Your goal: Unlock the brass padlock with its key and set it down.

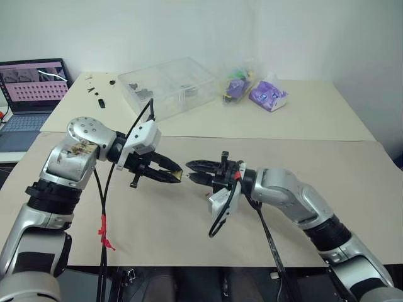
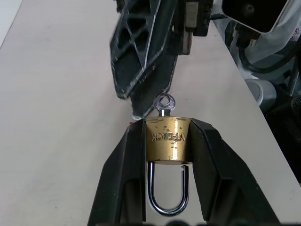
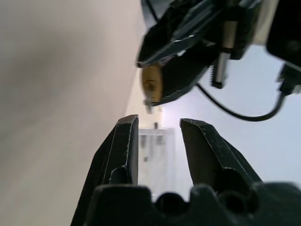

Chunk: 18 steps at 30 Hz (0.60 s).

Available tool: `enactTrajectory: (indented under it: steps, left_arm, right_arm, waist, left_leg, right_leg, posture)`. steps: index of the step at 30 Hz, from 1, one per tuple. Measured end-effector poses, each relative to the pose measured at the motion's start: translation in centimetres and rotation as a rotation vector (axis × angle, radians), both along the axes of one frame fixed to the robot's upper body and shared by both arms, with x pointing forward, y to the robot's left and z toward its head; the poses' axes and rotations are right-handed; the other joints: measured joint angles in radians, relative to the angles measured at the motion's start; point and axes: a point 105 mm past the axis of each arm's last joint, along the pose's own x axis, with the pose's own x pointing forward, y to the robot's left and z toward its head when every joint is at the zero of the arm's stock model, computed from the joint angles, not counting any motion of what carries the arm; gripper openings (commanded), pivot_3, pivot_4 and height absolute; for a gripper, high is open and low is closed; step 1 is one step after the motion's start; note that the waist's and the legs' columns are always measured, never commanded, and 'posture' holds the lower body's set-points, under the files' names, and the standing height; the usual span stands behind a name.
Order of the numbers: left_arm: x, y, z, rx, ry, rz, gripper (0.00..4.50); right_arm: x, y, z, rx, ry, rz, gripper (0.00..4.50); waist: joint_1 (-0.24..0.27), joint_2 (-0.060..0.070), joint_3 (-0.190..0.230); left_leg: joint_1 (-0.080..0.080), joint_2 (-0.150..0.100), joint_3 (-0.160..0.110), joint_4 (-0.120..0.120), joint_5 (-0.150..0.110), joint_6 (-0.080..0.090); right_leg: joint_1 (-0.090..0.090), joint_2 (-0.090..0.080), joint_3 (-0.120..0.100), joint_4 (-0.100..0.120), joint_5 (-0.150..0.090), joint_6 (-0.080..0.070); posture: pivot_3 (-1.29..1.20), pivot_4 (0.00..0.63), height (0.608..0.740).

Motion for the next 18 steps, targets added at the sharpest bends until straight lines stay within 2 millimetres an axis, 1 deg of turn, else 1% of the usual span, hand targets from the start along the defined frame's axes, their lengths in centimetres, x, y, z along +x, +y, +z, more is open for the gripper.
enactTrajectory:
  steps: [6,11,18]
  left_arm:
    - [0.0,0.0,0.0,-0.001,-0.001,-0.001,0.83]
    - [0.1,-0.2,0.5,-0.003,-0.016,-0.004,0.83]
    - [0.2,-0.2,0.6,-0.006,-0.024,-0.001,0.83]
  right_arm:
    - [-0.3,0.2,0.0,-0.007,-0.024,0.025,1.84]
    - [-1.0,0.5,-0.8,-0.049,-0.015,0.064,1.84]
    - [-1.3,1.2,-1.0,-0.05,-0.003,0.085,1.84]
  waist:
    - [0.001,0.0,0.0]
    - [0.0,0.0,0.0]
    - [-0.001,0.0,0.0]
  left_leg:
    - [0.0,0.0,0.0,0.0,0.0,0.0]
    - [0.0,0.0,0.0,0.0,0.0,0.0]
    - [0.0,0.0,0.0,0.0,0.0,0.0]
  right_leg:
    - [0.0,0.0,0.0,0.0,0.0,0.0]
    - [0.0,0.0,0.0,0.0,0.0,0.0]
    - [0.0,0.0,0.0,0.0,0.0,0.0]
  posture:
    - [0.0,0.15,0.726]
    - [0.0,0.15,0.726]
    - [0.0,0.15,0.726]
